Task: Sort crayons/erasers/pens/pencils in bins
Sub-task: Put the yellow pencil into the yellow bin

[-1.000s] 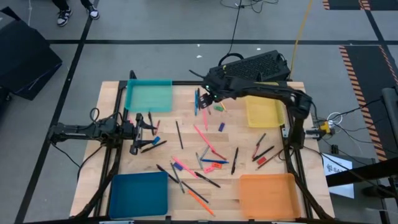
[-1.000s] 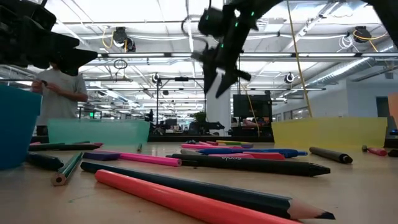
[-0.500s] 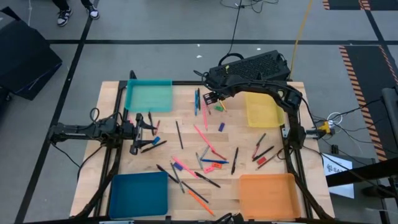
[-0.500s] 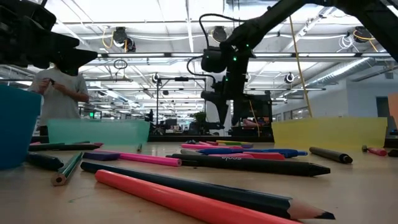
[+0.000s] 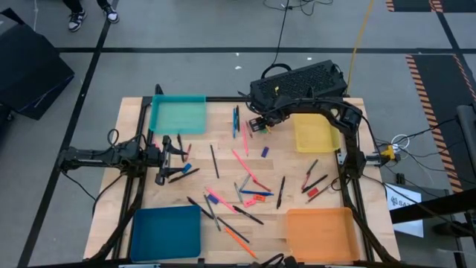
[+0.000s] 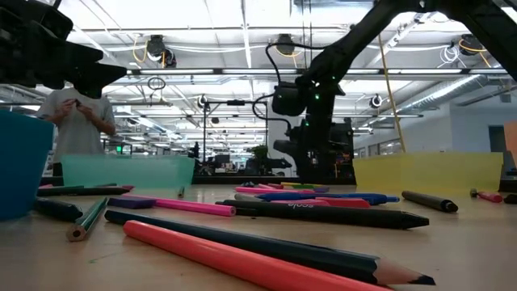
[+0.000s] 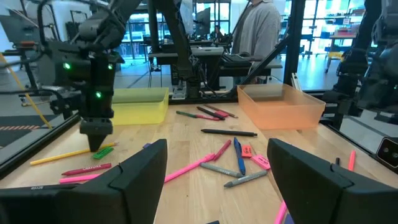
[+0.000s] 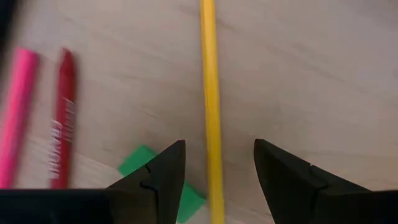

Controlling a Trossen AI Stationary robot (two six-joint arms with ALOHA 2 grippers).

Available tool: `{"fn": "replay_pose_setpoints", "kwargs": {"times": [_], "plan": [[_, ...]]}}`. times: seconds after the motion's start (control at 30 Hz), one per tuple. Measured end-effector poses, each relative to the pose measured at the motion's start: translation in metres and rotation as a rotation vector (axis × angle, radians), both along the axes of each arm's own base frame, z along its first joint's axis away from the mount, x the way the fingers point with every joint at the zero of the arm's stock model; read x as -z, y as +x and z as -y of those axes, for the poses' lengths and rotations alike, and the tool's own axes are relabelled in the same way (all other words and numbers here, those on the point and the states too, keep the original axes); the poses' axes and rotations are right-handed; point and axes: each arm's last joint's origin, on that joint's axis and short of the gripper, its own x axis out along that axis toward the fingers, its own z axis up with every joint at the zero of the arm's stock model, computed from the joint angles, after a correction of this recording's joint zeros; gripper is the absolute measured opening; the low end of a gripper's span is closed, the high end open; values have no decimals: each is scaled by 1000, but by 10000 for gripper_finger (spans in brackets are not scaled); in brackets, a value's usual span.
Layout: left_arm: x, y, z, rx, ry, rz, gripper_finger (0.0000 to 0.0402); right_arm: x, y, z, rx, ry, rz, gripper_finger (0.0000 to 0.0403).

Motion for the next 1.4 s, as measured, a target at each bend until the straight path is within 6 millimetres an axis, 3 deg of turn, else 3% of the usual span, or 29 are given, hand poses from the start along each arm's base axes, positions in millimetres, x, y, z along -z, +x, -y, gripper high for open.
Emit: {"fn": "replay_pose_setpoints", "kwargs": {"times": [0.13,0.5,0.87,1.2,1.4], "plan": [[0,0,0,0,0,0,278,4,-3,-1,-3,-13,-3,171],[0,0,0,0,0,0,278,6,-4,-2,-27,-28,-33,81],[0,0,0,0,0,0,278,7,-5,-4,-24,-4,-41,20],[0,0,0,0,0,0,278,1,-5,-7,-3,14,-13,17],[0,0,0,0,0,0,278,-23,-7,-12,-4,3,56,17]]}}
